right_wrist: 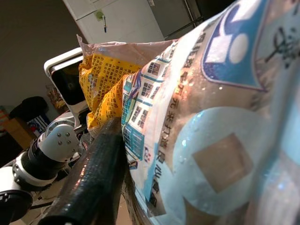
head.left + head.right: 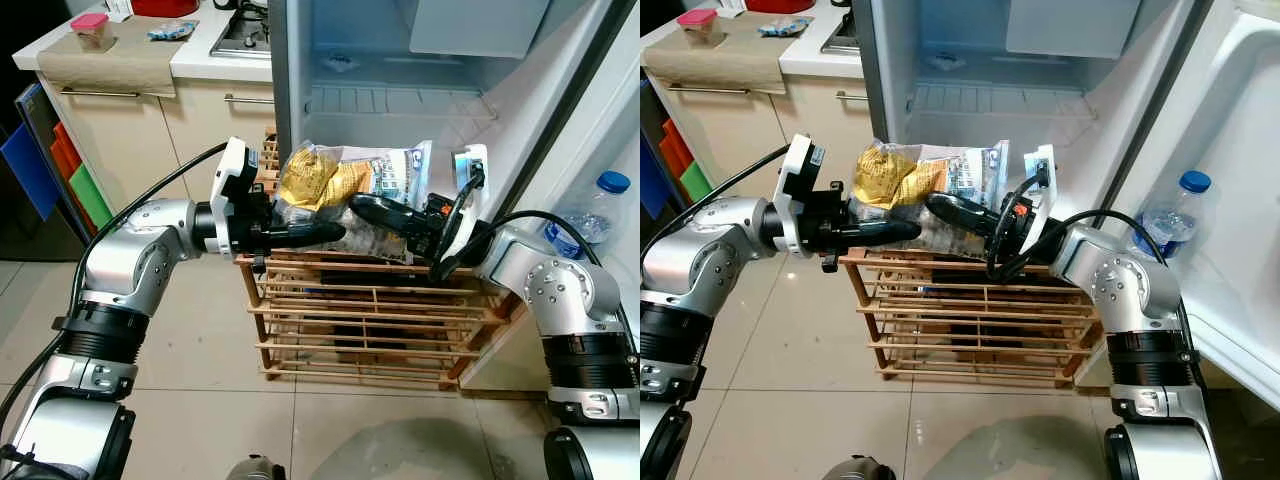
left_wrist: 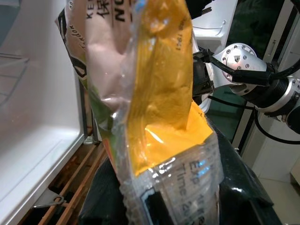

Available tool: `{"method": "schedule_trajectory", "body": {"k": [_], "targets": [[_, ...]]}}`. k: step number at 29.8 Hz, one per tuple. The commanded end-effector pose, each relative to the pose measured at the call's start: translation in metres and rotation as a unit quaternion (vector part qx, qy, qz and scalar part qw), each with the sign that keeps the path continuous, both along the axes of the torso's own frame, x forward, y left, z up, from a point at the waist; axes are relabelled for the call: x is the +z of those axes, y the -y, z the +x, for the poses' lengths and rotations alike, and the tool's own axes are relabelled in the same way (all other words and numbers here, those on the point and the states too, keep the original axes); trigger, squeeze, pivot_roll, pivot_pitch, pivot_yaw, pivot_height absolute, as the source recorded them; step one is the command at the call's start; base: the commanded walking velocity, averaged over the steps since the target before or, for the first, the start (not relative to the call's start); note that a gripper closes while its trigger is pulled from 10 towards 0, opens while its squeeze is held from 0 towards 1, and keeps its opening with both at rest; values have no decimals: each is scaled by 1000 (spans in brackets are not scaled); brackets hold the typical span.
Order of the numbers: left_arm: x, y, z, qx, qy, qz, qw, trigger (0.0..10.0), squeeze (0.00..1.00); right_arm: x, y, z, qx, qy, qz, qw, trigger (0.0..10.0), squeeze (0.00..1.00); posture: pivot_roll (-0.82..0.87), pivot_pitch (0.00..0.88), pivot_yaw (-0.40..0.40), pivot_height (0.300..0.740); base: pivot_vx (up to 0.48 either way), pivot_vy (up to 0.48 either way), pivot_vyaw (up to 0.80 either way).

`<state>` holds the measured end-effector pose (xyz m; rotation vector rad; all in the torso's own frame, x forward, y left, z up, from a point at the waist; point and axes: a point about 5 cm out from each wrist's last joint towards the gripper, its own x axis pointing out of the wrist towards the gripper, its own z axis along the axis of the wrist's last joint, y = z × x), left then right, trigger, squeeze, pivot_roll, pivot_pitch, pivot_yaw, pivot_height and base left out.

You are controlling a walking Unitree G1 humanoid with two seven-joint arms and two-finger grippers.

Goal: Restocking fridge

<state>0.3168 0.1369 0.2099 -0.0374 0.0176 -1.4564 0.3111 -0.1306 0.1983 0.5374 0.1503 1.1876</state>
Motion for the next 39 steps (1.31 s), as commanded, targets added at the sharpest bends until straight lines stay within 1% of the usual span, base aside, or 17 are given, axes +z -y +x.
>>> {"method": "schedule_trajectory", "body": {"k": [1,3,5,8,9,13,15,19,25,29,30,33,34,35,37,38,39], "targets": [[8,7,-1,-20,18,-4,1000,10000,0,4,-1,-2,-2,6,7,1000,0,0,-80,0,2,740,0,0,0],[6,6,2,-6,1,5,1000,10000,0,3,-2,-3,-4,3,6,1000,0,0,-81,0,1,740,0,0,0],[5,6,4,8,7,15,1000,10000,0,1,-2,-4,-5,1,5,1000,0,0,-81,0,1,740,0,0,0],[9,6,9,33,18,7,999,10000,0,-1,-3,-5,-6,-3,5,1000,0,0,-81,0,2,740,0,0,0],[10,6,9,37,20,5,999,10000,1000,-2,-3,-5,-8,-5,5,1000,0,0,-81,0,1,740,0,0,0],[11,4,11,51,25,6,998,10000,1000,-4,-4,-6,-15,-9,6,1000,0,0,-82,0,2,740,0,0,0],[13,0,12,62,26,4,998,10000,1000,-6,-3,-3,-34,-12,6,999,0,0,-82,0,1,740,0,0,0],[14,-5,13,74,29,3,997,10000,1000,-8,-4,-3,-43,-17,11,999,0,0,-79,0,-2,740,0,0,0],[13,-15,20,131,30,3,991,10000,1000,-16,-7,-1,-86,-27,11,996,0,0,-74,0,-4,740,0,0,0],[11,-23,21,150,31,9,988,10000,1000,-18,-8,0,-108,-28,12,994,0,0,-74,4,-4,740,0,0,0],[5,-35,24,180,32,24,983,10000,1000,-20,-6,3,-142,-30,13,989,0,0,-70,5,-8,740,0,0,0],[3,-49,26,223,32,31,974,10000,1000,-22,-3,9,-196,-27,6,980,0,0,-66,11,-8,740,0,0,0],[3,-49,26,223,32,31,974,10000,1000,-22,-3,9,-196,-27,6,980,0,0,-66,11,-8,740,0,0,0],[3,-55,27,246,33,28,968,10000,1000,-23,-2,12,-224,-21,-1,974,0,0,-64,13,-8,740,0,0,0],[4,-67,29,305,37,20,951,10000,1000,-23,-3,15,-278,-13,1,960,0,0,-61,18,-9,740,0,0,0],[5,-71,29,333,38,11,942,10000,1000,-24,-3,18,-318,-3,-10,948,0,0,-60,19,-9,740,0,0,0],[6,-74,28,368,42,-2,929,10000,1000,-25,-4,19,-346,5,-15,938,0,0,-56,20,-9,740,0,0,0]]}}
